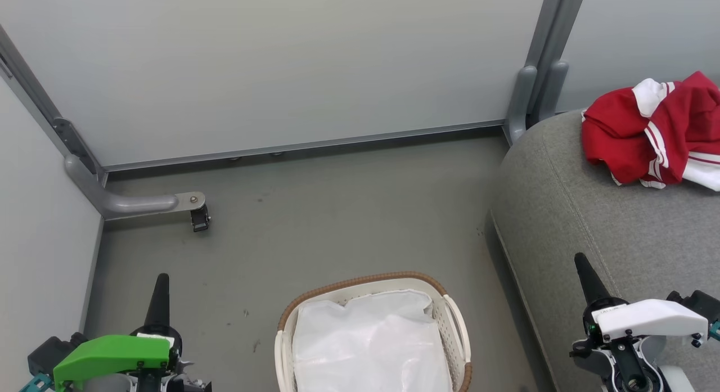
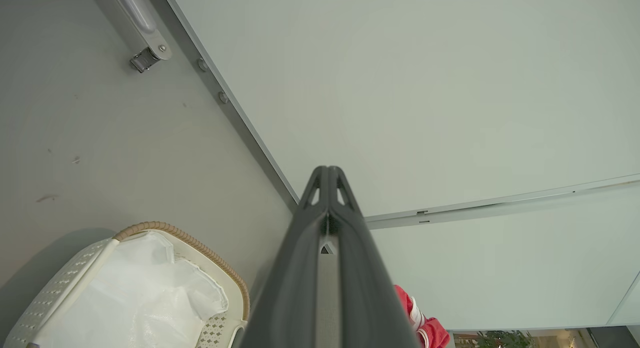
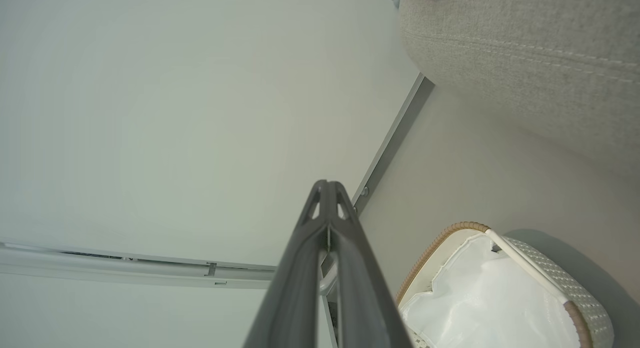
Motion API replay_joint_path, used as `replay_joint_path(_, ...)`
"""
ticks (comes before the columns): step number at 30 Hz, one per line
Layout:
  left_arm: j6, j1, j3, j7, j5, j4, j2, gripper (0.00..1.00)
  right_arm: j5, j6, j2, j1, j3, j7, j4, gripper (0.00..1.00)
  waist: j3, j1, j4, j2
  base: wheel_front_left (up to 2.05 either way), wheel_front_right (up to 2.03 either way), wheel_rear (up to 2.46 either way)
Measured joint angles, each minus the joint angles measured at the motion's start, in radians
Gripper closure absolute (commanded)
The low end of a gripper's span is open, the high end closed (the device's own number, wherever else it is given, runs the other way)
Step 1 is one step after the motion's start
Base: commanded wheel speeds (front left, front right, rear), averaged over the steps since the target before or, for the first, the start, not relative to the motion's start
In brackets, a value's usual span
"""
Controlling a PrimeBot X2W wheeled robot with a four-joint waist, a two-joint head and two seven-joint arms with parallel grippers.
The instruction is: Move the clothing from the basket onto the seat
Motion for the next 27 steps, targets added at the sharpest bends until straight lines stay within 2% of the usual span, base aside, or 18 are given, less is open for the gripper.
replay_joint_path(27,-0.016,-0.031,0.033,0.057,-0.193,-0.009,0.000,1.00,0.210,0.000,-0.001,-0.004,-0.032,0.056,-0.018,1.00,0.000,0.0000,-0.013,0.0000,0.00,0.00,0.00)
